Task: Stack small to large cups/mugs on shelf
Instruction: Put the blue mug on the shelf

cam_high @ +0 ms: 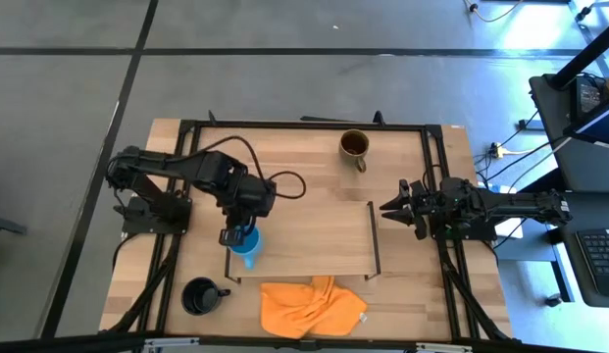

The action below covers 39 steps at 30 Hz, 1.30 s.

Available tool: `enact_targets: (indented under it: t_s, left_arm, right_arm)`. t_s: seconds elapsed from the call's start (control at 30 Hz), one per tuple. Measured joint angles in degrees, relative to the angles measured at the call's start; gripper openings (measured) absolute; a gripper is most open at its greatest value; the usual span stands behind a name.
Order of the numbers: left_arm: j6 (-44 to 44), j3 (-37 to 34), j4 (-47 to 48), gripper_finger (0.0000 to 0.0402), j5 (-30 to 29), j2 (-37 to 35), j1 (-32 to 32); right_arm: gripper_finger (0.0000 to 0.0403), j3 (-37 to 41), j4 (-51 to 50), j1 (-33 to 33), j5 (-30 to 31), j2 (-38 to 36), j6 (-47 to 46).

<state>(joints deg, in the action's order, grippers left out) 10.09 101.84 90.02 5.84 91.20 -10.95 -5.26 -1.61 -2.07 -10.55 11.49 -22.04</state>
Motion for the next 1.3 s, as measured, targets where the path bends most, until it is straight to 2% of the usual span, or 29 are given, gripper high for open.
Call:
enact_targets:
  t_s: [0.13, 0.3, 0.67, 1.07, 1.3]
  left_arm:
    - [0.1, 0.0, -0.3, 0.0, -0.2, 0.0, -2.3]
    - [-0.9, 0.0, -0.6, 0.0, -3.4, 0.3, -3.5]
    - [-4.6, 0.0, -3.9, 0.0001, -3.1, 0.3, -3.4]
    - [-5.7, 0.0, -4.5, 0.0045, -4.9, 0.3, -3.4]
    - [-4.6, 0.0, -5.5, 0.0057, -4.9, 0.3, -3.4]
  right_arm:
    - [0.0124, 0.0, 0.0, 0.0, 0.0, 0.0, 0.0]
    - [0.0124, 0.0, 0.0, 0.0, 0.0, 0.0, 0.0]
    - [0.0124, 0.0, 0.0, 0.0, 0.0, 0.0, 0.0]
    - [0.0124, 0.0, 0.0, 0.0, 0.0, 0.0, 0.0]
    - [0.0124, 0.0, 0.0, 0.0, 0.0, 0.0, 0.0]
